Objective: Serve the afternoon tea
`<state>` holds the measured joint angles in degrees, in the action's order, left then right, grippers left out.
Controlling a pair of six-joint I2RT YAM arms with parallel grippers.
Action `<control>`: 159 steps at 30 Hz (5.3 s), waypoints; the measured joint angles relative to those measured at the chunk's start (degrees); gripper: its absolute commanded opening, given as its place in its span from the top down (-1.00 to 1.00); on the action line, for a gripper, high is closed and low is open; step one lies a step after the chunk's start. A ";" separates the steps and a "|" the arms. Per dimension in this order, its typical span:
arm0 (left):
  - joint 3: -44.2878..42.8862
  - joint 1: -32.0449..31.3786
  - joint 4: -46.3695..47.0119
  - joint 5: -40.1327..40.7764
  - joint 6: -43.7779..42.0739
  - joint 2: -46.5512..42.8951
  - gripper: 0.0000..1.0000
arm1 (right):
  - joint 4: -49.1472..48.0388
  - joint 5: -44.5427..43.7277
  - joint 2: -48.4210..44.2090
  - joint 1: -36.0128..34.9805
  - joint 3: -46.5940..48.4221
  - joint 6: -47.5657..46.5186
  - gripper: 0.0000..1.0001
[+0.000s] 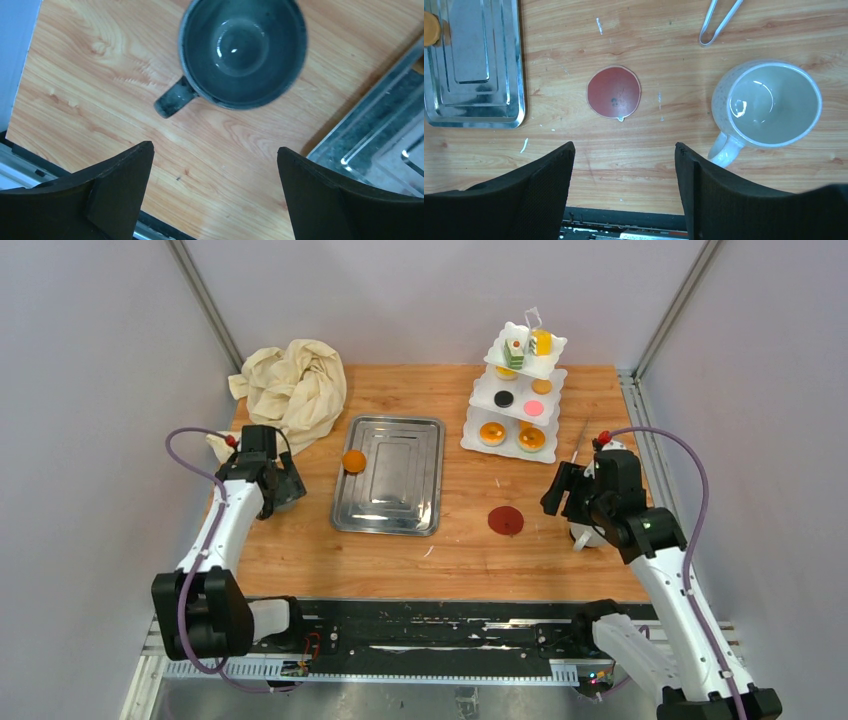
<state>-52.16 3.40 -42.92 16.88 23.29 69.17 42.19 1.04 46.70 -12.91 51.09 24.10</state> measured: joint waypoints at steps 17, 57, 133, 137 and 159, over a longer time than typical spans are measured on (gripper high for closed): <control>0.02 3.74 8.15 -9.90 -4.70 6.97 -0.96 | -0.37 -2.78 0.68 0.00 -0.46 -3.45 -0.46; 4.90 5.16 11.34 -16.44 -2.99 8.52 -1.00 | -3.32 -1.25 1.92 0.00 -5.35 -2.56 -0.45; -36.94 -3.06 -1.44 8.15 -12.13 40.65 -0.44 | -1.29 -2.60 0.50 0.00 -5.73 -2.78 -0.44; -35.36 -3.06 -1.42 9.81 -11.21 40.96 -0.39 | -1.20 -2.60 0.52 0.00 -5.75 -2.95 -0.44; -27.08 1.20 0.28 2.16 -2.86 36.68 1.00 | -0.26 -2.60 -2.32 0.00 -5.75 -2.97 -0.41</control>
<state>-79.24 4.60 -42.63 19.05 20.43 105.84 41.93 -1.56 44.38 -12.91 45.34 21.12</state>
